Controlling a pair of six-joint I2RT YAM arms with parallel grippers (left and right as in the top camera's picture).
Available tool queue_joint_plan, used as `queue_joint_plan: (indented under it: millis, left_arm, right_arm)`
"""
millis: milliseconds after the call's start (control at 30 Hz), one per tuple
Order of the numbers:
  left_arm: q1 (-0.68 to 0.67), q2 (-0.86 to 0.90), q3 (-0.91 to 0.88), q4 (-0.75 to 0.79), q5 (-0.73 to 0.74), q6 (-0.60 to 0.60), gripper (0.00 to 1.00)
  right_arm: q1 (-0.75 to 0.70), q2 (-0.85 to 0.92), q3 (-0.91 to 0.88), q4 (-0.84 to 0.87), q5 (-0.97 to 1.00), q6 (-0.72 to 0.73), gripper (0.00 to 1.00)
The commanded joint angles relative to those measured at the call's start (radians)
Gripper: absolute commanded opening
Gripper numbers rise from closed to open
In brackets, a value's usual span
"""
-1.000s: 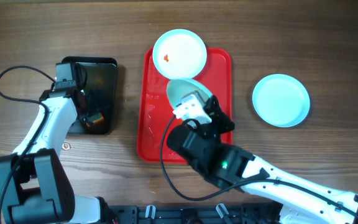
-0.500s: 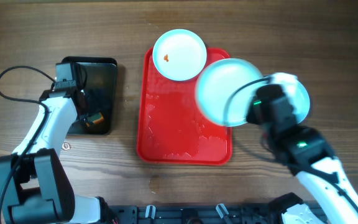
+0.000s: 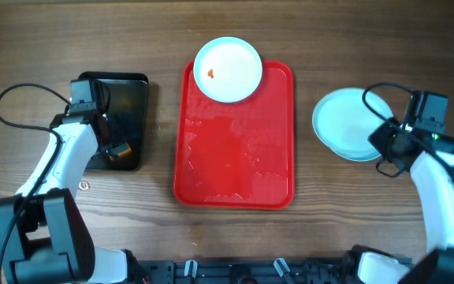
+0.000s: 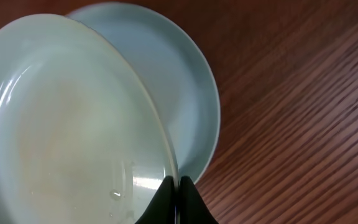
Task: Clean dirty plates on tray and stack at the side
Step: 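Carry the plate right and stack it on the cleaned plate, then move the right gripper to the rim of the top plate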
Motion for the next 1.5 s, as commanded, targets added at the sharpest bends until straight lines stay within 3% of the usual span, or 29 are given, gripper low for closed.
queue_joint_plan:
  millis: [0, 67, 133, 167, 300, 467, 600, 767, 933, 1100, 1300, 1467]
  left_arm:
    - [0.004, 0.011, 0.006, 0.004, 0.005, 0.005, 1.0]
    - [0.004, 0.011, 0.006, 0.003, 0.005, 0.005, 1.0]
    - [0.004, 0.011, 0.006, 0.003, 0.005, 0.005, 1.0]
    - [0.004, 0.011, 0.006, 0.003, 0.005, 0.005, 1.0]
    - [0.004, 0.011, 0.006, 0.003, 0.005, 0.005, 1.0]
    - [0.004, 0.011, 0.006, 0.003, 0.004, 0.005, 1.0]
    - [0.004, 0.011, 0.006, 0.003, 0.005, 0.005, 1.0]
    - [0.004, 0.011, 0.006, 0.003, 0.005, 0.005, 1.0]
    - [0.004, 0.011, 0.006, 0.003, 0.005, 0.005, 1.0]
    - [0.004, 0.011, 0.006, 0.003, 0.005, 0.005, 1.0]
    - [0.004, 0.011, 0.006, 0.003, 0.005, 0.005, 1.0]
    - [0.004, 0.011, 0.006, 0.003, 0.005, 0.005, 1.0]
  right_arm:
    - [-0.019, 0.103, -0.001, 0.01, -0.002, -0.016, 0.05]
    - [-0.024, 0.124, -0.001, 0.014, 0.009, -0.016, 0.14]
    - [-0.024, 0.121, 0.0, 0.013, -0.023, -0.018, 0.36]
    - [-0.024, 0.112, 0.004, 0.013, -0.058, -0.031, 0.42]
    - [-0.023, 0.052, 0.033, 0.019, -0.246, -0.158, 0.54]
    - [0.031, -0.082, 0.045, 0.085, -0.607, -0.335, 0.54]
    - [0.141, -0.153, 0.045, 0.171, -0.767, -0.352, 0.53]
    - [0.365, -0.097, 0.046, 0.32, -0.616, -0.237, 0.53]
    - [0.509, 0.133, 0.18, 0.394, -0.531, -0.218, 0.52]
    - [0.531, 0.373, 0.358, 0.433, -0.43, -0.219, 0.52]
    - [0.531, 0.542, 0.361, 0.595, -0.246, -0.219, 0.47]
    - [0.531, 0.656, 0.361, 0.665, -0.225, -0.218, 0.4]
